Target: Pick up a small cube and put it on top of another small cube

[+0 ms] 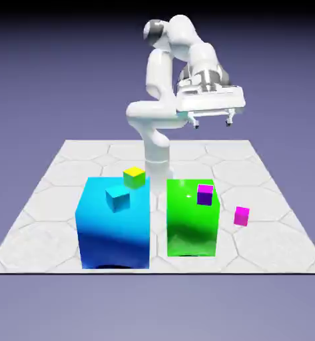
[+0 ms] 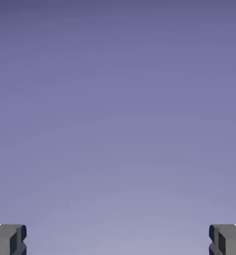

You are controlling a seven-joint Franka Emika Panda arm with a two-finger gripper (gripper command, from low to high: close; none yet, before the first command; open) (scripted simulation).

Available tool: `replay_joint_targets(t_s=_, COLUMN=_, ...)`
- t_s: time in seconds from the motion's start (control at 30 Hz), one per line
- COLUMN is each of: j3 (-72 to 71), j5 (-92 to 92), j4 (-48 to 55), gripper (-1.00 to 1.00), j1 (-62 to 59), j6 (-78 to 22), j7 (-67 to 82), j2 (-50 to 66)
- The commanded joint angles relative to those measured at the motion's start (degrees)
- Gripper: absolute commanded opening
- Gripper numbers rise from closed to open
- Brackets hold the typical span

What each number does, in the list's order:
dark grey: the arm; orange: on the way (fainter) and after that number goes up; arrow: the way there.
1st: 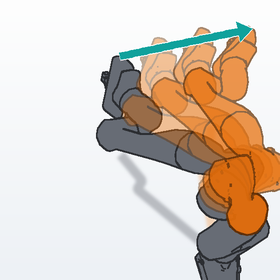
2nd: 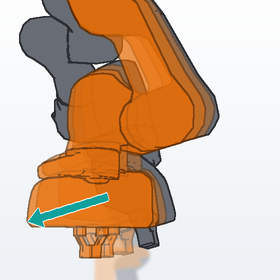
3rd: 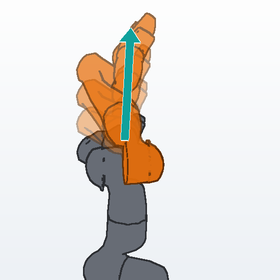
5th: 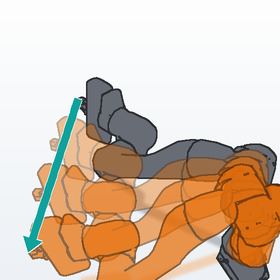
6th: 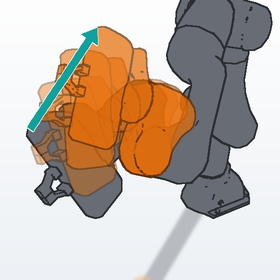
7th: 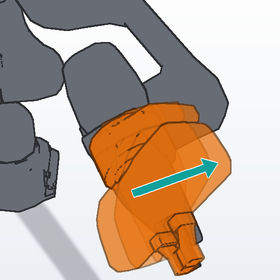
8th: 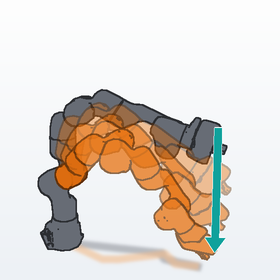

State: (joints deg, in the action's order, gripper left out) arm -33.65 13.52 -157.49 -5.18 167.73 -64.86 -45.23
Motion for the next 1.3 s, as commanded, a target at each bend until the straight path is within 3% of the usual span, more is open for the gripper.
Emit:
replay_joint_targets(t_s=0.0, j3=-2.08, j5=0.84, j4=0.22, gripper=0.0, j1=-0.36, j6=-0.39, j7=-1.38, j2=-0.78)
replay_joint_targets(t_s=1.27, j3=-80.99, j5=32.53, j4=8.45, gripper=0.0, j1=-14.12, j6=-15.1, j7=-53.93, j2=-30.26)
